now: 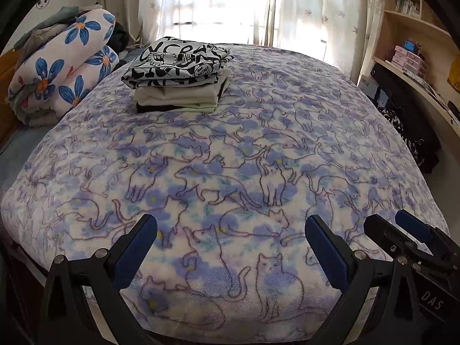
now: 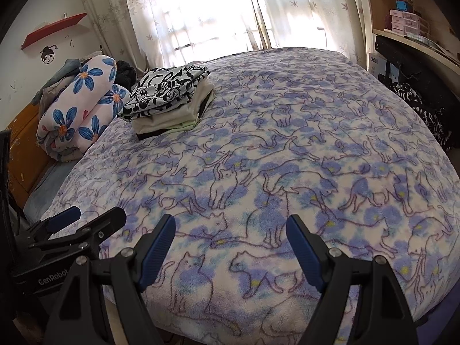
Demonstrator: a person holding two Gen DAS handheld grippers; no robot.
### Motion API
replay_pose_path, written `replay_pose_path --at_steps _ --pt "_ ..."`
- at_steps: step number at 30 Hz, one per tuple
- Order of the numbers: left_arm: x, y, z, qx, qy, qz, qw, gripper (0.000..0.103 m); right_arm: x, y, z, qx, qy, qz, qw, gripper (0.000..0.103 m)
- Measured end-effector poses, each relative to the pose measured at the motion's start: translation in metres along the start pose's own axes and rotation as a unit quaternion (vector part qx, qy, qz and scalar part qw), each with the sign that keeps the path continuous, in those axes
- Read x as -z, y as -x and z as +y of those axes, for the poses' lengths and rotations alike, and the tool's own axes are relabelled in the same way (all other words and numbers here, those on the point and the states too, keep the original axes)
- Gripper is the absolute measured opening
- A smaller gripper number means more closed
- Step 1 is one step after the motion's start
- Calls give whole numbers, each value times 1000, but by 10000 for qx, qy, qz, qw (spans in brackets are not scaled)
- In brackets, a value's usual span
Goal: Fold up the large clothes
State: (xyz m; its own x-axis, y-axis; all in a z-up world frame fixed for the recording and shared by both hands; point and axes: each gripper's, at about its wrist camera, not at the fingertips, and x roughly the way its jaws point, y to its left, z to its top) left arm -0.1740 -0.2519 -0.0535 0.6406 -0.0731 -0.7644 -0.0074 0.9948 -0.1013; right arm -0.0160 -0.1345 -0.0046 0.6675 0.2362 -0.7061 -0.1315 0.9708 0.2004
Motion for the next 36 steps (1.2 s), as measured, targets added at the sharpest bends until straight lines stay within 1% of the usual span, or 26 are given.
replay_pose_path --at_steps 13,36 --pt "0 2 -1 -43 -37 -27 10000 102 0 2 -2 2 -24 25 10000 80" --pt "6 -4 3 -62 -68 137 9999 102 10 -4 -1 -8 -142 155 9998 80"
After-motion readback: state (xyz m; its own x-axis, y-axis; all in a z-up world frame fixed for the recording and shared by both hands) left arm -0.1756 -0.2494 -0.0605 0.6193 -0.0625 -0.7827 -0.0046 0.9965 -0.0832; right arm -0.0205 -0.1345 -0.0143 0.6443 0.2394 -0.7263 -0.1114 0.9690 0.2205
